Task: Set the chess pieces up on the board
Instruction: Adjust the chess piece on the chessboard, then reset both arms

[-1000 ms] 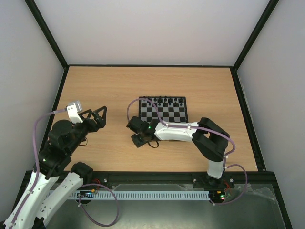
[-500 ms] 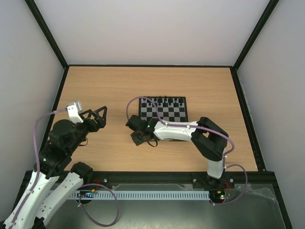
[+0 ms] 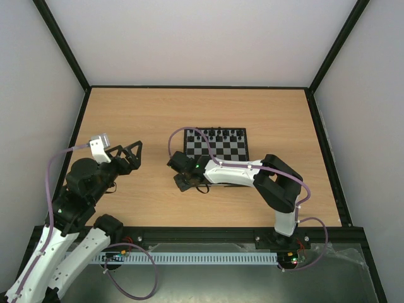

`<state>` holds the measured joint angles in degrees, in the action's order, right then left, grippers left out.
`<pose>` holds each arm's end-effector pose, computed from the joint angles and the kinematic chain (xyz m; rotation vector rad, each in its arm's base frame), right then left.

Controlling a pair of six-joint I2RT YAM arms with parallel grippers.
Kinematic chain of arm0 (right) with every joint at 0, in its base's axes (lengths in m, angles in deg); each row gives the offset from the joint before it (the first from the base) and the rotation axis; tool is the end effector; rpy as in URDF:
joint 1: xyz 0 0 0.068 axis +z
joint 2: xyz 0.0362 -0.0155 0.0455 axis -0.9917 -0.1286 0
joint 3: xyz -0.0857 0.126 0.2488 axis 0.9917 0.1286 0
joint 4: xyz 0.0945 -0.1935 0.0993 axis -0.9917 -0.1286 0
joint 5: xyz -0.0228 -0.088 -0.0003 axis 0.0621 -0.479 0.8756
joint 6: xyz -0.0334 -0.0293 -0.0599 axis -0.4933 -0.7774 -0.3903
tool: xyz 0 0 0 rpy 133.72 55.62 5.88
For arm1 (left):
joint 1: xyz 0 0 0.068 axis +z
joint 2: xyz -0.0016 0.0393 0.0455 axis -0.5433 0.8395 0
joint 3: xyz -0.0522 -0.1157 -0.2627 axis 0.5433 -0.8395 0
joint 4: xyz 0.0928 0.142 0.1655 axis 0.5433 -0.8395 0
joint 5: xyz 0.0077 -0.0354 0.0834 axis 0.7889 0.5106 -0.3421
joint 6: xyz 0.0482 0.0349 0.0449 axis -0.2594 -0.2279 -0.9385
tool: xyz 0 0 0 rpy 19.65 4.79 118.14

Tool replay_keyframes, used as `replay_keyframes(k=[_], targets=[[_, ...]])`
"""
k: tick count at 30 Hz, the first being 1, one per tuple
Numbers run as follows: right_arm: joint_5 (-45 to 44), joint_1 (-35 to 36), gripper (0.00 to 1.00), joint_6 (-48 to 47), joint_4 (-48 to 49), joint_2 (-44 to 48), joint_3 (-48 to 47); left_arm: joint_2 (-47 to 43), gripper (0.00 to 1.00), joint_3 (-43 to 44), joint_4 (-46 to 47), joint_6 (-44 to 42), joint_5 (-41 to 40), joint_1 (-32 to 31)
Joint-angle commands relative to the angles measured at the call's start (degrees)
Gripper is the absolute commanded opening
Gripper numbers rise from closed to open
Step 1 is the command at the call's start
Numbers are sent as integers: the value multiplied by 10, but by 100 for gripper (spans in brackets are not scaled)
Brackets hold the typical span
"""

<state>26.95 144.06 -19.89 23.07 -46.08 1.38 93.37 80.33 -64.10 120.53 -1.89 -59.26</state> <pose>0.1986 0.3442 0.1919 -0.7408 2.4249 0.4247 0.0809 -0.0343 0.3448 -0.2212 1.7381 -0.7451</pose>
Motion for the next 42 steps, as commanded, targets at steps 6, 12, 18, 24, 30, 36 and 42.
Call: replay_keyframes(k=[6, 12, 18, 24, 30, 36, 42], targets=[[25, -3, 31, -10, 5, 77, 21, 0, 99, 8, -2, 0, -8, -2], [-17, -2, 83, -10, 8, 174, 40, 4, 100, 17, 19, -2, -9, -2], [-105, -31, 99, 4, -1, 259, 68, 24, 100, -23, 59, 13, -101, -2], [-138, -164, 99, 36, 40, 408, 147, 15, 100, -98, 174, 26, -131, -2], [-266, -252, 99, -10, 121, 535, 223, 93, 100, -102, 266, -31, -297, -2], [-267, -358, 99, -44, 193, 610, 305, 133, 99, -144, 317, -90, -410, 11], [-268, -445, 99, -38, 262, 649, 397, 139, 100, -250, 478, -192, -392, 45]])
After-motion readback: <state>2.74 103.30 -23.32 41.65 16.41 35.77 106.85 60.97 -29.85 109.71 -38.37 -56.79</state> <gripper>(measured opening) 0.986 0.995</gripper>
